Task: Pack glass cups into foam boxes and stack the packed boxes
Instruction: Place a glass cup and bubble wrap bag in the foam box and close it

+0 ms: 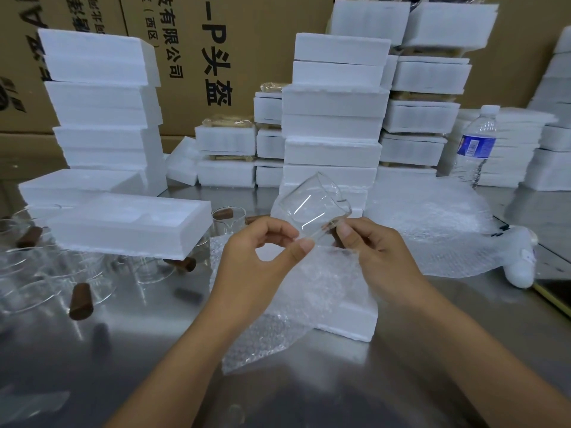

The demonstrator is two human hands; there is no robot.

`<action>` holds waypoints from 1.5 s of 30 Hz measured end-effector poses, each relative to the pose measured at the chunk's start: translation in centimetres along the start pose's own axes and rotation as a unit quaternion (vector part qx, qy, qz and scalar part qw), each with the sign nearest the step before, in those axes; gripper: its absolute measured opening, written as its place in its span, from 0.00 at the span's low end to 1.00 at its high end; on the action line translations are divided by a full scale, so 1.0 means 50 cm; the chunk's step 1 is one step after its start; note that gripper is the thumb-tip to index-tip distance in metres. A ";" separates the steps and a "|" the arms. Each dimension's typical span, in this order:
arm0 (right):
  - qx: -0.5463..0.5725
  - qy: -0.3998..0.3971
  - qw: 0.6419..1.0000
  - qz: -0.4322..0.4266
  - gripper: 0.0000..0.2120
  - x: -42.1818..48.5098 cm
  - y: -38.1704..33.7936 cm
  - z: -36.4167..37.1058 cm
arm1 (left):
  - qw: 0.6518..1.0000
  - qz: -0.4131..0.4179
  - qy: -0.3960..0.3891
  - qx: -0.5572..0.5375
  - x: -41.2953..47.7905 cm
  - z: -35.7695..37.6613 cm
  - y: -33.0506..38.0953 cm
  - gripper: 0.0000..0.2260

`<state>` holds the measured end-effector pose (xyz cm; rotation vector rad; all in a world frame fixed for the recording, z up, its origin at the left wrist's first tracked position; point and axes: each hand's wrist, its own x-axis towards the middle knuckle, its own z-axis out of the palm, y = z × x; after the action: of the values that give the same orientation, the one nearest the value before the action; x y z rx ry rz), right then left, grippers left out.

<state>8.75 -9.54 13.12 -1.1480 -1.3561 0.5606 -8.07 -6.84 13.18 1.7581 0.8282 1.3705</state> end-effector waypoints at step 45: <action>-0.331 -0.002 0.934 -0.134 0.08 -0.001 -0.014 -0.034 | 0.994 0.010 0.109 -0.020 0.014 -0.024 0.005 0.05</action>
<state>10.11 -10.40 14.00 -1.4527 -1.7335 -0.1160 -9.09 -6.20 13.91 1.6087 0.8956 1.6020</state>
